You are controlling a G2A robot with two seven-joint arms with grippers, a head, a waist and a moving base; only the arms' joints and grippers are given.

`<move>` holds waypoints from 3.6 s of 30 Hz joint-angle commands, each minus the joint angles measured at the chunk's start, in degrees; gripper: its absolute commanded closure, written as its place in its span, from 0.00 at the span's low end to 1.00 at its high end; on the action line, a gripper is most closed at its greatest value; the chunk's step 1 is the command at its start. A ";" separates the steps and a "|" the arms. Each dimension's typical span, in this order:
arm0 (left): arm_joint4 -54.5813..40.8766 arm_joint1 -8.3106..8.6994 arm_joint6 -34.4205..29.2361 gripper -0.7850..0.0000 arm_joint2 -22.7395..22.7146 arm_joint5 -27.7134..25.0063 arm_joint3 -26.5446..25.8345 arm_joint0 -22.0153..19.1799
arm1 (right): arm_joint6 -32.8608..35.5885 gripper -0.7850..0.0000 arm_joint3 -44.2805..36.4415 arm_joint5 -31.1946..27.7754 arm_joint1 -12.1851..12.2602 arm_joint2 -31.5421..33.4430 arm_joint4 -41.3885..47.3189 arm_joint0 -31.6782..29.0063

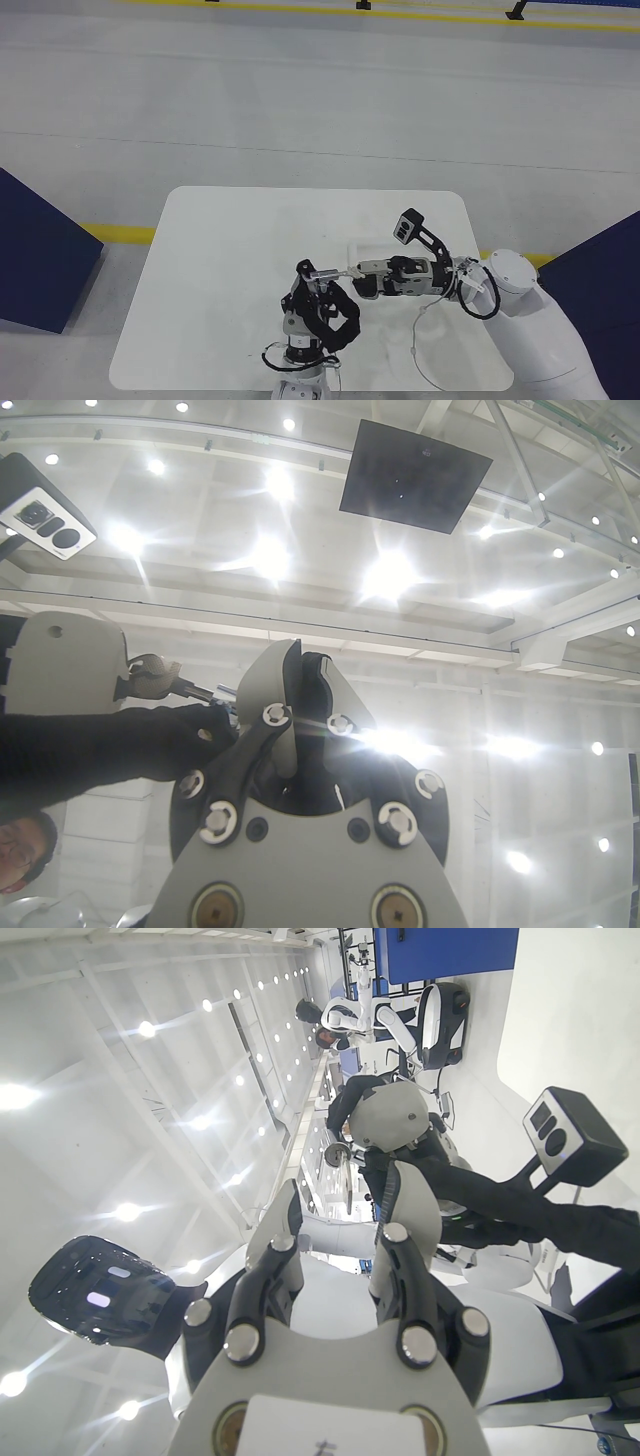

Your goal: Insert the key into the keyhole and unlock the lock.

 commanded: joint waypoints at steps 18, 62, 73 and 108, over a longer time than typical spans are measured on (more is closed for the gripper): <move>1.06 0.45 0.86 1.00 0.67 0.38 -0.78 0.90 | 1.48 1.00 1.91 -1.06 -0.27 -0.81 -0.47 1.05; 11.00 0.49 -2.38 1.00 -1.37 -2.59 1.47 -0.04 | 4.70 1.00 5.11 21.46 -0.20 -2.03 11.95 2.46; 11.00 0.49 -2.38 1.00 -1.37 -2.59 1.47 -0.04 | 0.47 1.00 5.47 25.71 1.70 -7.42 19.76 3.86; 11.00 0.49 -2.38 1.00 -1.37 -2.59 1.47 -0.04 | -9.15 1.00 3.31 33.93 7.24 -14.55 39.55 5.54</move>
